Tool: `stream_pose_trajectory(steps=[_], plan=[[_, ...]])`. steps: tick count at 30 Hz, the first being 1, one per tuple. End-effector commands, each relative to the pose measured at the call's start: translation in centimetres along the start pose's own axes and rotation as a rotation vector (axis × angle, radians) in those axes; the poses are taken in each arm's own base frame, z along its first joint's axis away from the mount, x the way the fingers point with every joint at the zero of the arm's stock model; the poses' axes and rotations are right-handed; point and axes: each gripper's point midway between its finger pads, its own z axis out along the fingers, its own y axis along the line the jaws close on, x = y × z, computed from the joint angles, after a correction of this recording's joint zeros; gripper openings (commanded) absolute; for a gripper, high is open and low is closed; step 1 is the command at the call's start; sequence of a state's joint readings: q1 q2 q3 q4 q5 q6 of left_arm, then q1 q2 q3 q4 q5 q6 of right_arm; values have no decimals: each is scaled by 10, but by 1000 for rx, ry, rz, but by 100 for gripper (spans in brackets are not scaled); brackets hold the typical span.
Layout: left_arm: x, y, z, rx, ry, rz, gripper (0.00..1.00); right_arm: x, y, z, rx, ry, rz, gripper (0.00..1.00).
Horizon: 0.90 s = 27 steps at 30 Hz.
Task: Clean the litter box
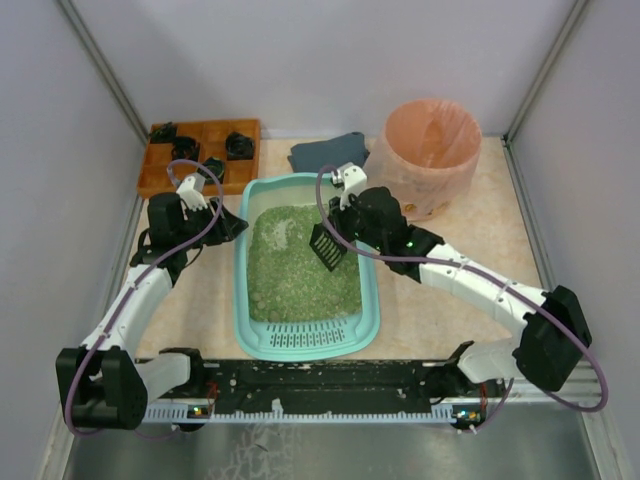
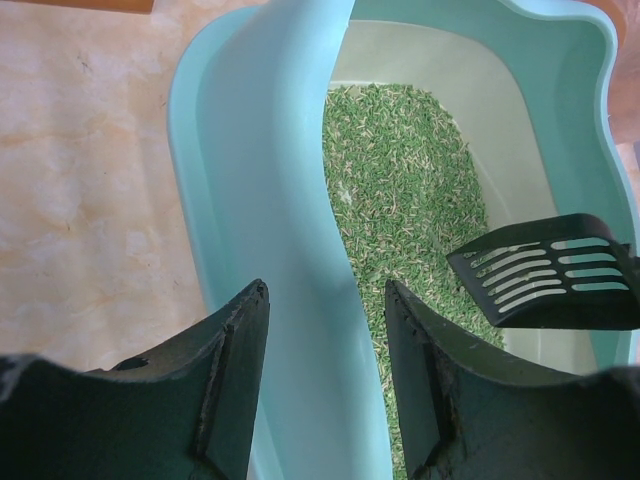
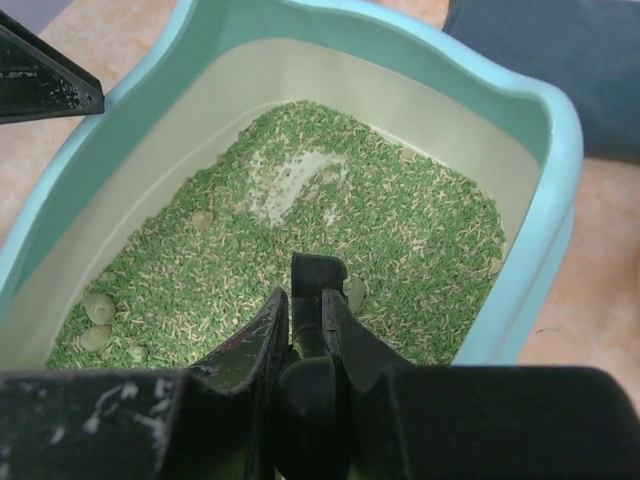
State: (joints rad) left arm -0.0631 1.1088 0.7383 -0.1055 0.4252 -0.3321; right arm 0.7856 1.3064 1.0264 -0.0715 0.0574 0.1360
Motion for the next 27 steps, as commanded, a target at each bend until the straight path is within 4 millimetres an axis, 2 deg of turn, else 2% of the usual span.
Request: stream_pose_trajectory(steps=[1, 10, 13, 17, 20, 27], plan=[[-6, -6, 0, 28, -10, 16, 56, 0, 14, 8, -43, -28, 53, 0], [-6, -6, 0, 25, -11, 18, 56, 49, 37, 33, -94, 98, 34, 0], [-7, -5, 0, 22, -14, 18, 56, 56, 38, 35, -94, 110, 40, 13], [-6, -5, 0, 22, -13, 19, 56, 54, 35, 32, -82, 99, 40, 20], [-7, -5, 0, 22, -13, 18, 56, 48, 30, 27, -57, 86, 26, 31], [-7, -5, -1, 19, -16, 22, 56, 18, 20, 10, -10, 2, -4, 49]])
